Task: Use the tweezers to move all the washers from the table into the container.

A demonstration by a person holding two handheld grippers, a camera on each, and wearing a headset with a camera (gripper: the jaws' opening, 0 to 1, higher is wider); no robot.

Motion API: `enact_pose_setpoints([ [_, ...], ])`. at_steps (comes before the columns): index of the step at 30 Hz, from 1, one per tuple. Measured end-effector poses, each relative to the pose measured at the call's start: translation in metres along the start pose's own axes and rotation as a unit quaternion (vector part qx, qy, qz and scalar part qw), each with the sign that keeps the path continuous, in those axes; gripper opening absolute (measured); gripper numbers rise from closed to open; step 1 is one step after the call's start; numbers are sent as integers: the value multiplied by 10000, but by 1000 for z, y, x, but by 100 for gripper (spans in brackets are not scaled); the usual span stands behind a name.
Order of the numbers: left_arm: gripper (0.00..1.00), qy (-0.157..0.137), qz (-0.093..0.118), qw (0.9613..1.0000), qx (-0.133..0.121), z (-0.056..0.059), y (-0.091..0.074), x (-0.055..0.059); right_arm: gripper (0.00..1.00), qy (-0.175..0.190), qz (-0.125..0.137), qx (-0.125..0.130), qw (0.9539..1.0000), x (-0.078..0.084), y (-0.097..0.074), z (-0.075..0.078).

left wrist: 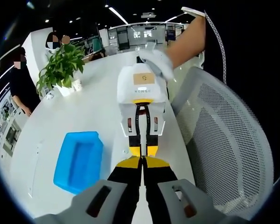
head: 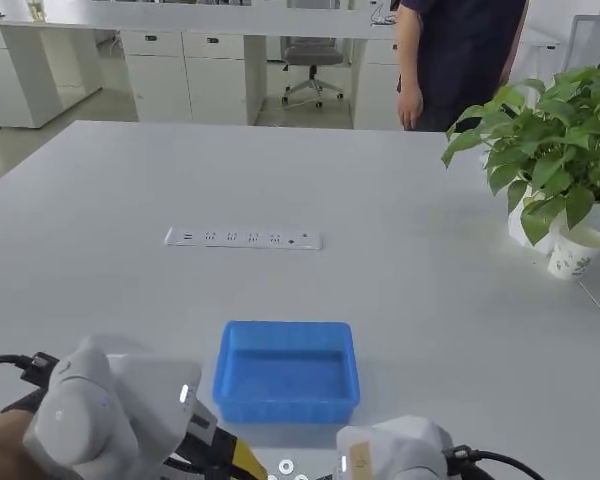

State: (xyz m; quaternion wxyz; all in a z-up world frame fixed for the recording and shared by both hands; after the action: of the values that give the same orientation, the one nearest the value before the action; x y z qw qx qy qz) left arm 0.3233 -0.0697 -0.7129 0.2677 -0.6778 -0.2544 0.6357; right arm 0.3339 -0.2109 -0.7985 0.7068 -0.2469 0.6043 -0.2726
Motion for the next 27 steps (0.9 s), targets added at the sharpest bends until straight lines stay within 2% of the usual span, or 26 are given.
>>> enact_pose_setpoints([
  [10,5,39,134,9999,82,1,7,-6,8,110,58,-6,9999,2,3,-6],
  [16,5,77,256,9996,102,-1,13,-11,8,275,146,32,9995,6,1,-6],
  [21,5,109,349,9992,147,-2,17,-13,8,274,153,47,9995,7,0,-6],
  [27,8,146,227,9995,166,-2,20,-8,8,258,181,66,9995,7,-1,-6],
])
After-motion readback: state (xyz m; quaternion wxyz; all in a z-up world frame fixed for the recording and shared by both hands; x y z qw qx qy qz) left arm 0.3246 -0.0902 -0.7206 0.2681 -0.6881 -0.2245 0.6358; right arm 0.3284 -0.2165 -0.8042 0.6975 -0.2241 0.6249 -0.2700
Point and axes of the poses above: the centre of the closed fingertips' face, and the gripper's own axes: y roughly forward along the fingers, z roughly to its right, x roughly out of its underside, the point moved 10 cm from there along -y, roughly backward along the fingers, and after that the axes turned 5 degrees about x, right-handed, at the moved point
